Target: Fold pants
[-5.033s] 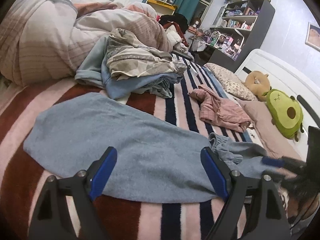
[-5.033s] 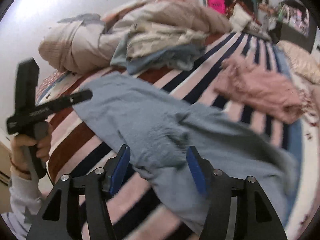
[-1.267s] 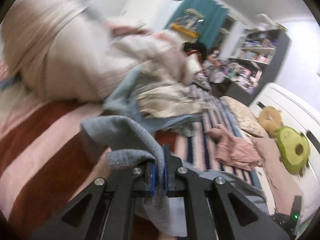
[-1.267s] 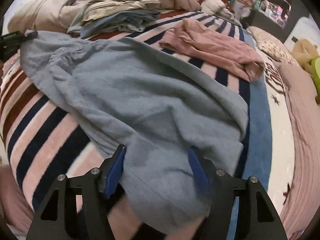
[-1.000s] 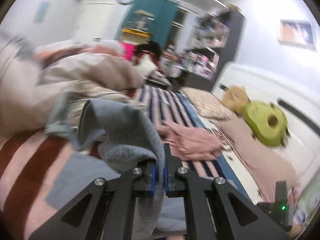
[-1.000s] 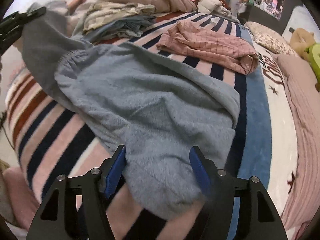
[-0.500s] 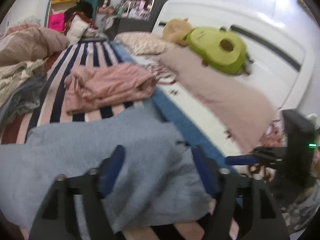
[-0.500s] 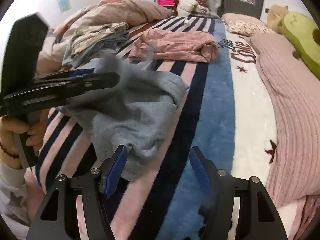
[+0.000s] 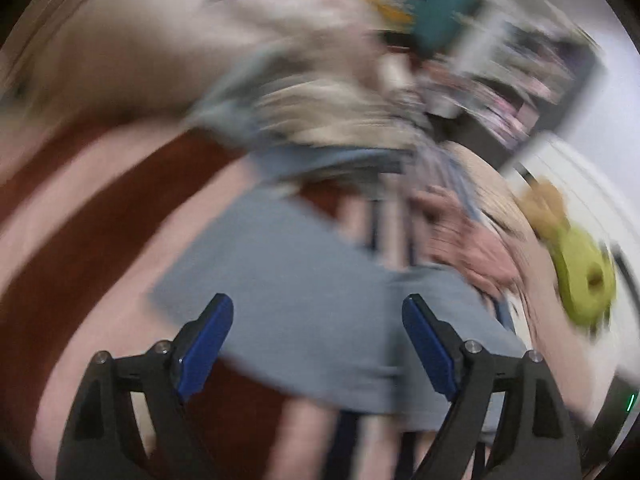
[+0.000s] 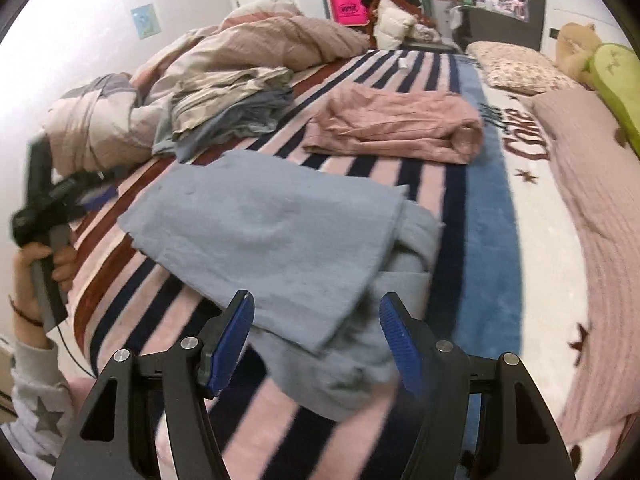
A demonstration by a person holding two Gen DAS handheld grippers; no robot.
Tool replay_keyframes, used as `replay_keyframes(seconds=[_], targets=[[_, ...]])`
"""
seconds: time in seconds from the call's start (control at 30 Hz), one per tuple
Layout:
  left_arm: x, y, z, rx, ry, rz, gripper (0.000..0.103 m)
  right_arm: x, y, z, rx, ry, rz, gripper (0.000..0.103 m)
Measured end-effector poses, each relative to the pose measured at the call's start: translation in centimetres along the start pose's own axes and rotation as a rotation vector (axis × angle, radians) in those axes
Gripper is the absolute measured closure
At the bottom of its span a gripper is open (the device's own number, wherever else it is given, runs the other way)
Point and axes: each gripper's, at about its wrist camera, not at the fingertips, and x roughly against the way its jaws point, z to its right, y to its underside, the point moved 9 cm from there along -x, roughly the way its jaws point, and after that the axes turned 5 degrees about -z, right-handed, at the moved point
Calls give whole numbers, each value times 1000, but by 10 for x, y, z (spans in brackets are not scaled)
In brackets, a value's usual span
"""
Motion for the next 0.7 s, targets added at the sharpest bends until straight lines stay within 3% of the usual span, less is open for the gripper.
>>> replay_keyframes(seconds=[0.1, 0.3, 0.33, 0.4, 0.47, 0.53, 0.57, 0.7], targets=[[-14, 12, -38, 160, 82, -76, 20, -12, -3, -12, 5, -14, -13, 42], [-35, 1, -31, 203, 168, -99, 23, -23, -7, -24, -24, -57, -21, 42], [-39, -2, -29, 207, 158, -89, 31, -22, -7, -24, -31, -61, -19, 42], [-53, -9, -22, 208, 148, -96, 97, -20, -8, -22, -38, -61, -14, 42], [-57, -11, -12, 203, 165, -91, 100, -17, -9, -18, -43, -53, -7, 42], [-42, -20, 8, 112, 110, 3, 101, -13, -10, -12, -53, -50, 1, 42], [-28, -26, 34, 35, 129, 56, 101, -11, -11, -9, -58, -50, 6, 42], [10, -16, 135, -230, 231, 132, 101, -6, -10, 6, -87, -54, 19, 42]])
